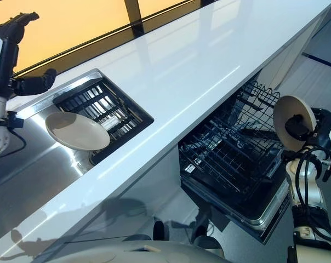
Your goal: Pick up plates and place into dishwasher.
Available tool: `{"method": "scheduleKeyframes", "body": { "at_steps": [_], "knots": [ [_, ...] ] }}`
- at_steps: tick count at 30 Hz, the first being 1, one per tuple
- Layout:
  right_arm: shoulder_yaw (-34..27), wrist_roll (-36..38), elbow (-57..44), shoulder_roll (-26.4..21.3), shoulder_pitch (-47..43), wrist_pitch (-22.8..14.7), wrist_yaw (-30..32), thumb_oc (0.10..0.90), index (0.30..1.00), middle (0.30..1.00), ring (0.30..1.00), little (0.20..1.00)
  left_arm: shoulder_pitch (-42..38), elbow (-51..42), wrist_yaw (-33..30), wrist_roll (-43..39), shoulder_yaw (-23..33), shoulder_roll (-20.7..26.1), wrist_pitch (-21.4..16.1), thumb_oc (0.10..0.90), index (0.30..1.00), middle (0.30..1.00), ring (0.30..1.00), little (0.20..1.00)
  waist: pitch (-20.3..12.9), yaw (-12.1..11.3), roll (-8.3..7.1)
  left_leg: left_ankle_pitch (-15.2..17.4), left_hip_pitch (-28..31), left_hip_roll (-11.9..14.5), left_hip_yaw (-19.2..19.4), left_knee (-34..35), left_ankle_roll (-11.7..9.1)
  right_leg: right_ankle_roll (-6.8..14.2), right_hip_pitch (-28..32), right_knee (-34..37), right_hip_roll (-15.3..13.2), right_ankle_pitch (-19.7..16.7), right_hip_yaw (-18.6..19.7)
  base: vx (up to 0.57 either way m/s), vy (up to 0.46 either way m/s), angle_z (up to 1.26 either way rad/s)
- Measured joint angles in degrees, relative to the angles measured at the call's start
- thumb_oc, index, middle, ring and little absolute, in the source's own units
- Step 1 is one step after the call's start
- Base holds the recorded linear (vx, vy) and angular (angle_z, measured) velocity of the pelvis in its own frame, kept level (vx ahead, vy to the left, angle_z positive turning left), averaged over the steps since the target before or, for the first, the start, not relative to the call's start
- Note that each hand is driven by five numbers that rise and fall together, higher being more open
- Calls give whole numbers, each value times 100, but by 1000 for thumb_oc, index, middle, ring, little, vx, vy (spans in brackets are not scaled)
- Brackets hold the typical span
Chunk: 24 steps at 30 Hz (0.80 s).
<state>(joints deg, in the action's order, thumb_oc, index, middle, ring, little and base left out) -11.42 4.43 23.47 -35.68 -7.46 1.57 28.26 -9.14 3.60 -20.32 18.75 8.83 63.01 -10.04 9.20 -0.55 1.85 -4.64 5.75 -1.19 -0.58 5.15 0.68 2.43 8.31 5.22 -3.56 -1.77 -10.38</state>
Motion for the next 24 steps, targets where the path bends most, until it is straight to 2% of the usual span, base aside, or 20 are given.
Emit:
{"method": "scheduleKeyframes", "body": {
  "at_steps": [8, 13, 16, 20, 24],
  "knots": [
    [717, -302, 242, -30, -4, 5, -453, 100, 300, 300, 300, 200, 34, 66, 158, 42, 3, 125, -15, 800, 900, 900, 900, 900, 3, -237, 25, -22, -40, -11, -173, -4, -25, -16, 35, -1, -2, 59, -200, 59, -29, 13],
    [1256, -720, 523, -361, -184, 105, -853, 100, 300, 300, 300, 200, 251, 185, 502, 37, 3, 199, -20, 800, 900, 900, 900, 900, 11, -337, 47, -44, -58, -73, -429, -5, -33, -5, 133, -1, -28, 144, -452, 55, -32, 25],
    [1408, -1039, 913, -536, -401, 268, -1051, 100, 300, 300, 300, 200, 351, 185, 871, 38, 3, 225, -170, 800, 900, 900, 900, 900, 25, -532, 72, -54, -90, -84, -513, -6, -26, 9, 144, -1, -48, 169, -545, 38, -34, 20],
    [1795, -1282, 1329, -659, -803, 538, -1308, 100, 300, 300, 300, 200, 404, 194, 1299, 167, -4, 454, -411, 800, 900, 900, 900, 900, 39, -648, 83, -95, -171, -113, -607, -8, -18, 28, 126, -1, -69, 188, -668, 0, -10, 19],
    [2154, -1399, 1746, -700, -1307, 982, -1609, 100, 300, 300, 300, 200, 410, 163, 1707, 447, -43, 935, -640, 800, 900, 900, 900, 900, 116, -769, 172, -133, -229, -137, -657, -8, -12, 45, 116, -1, -87, 200, -782, -7, 0, 15]
  ]
}}
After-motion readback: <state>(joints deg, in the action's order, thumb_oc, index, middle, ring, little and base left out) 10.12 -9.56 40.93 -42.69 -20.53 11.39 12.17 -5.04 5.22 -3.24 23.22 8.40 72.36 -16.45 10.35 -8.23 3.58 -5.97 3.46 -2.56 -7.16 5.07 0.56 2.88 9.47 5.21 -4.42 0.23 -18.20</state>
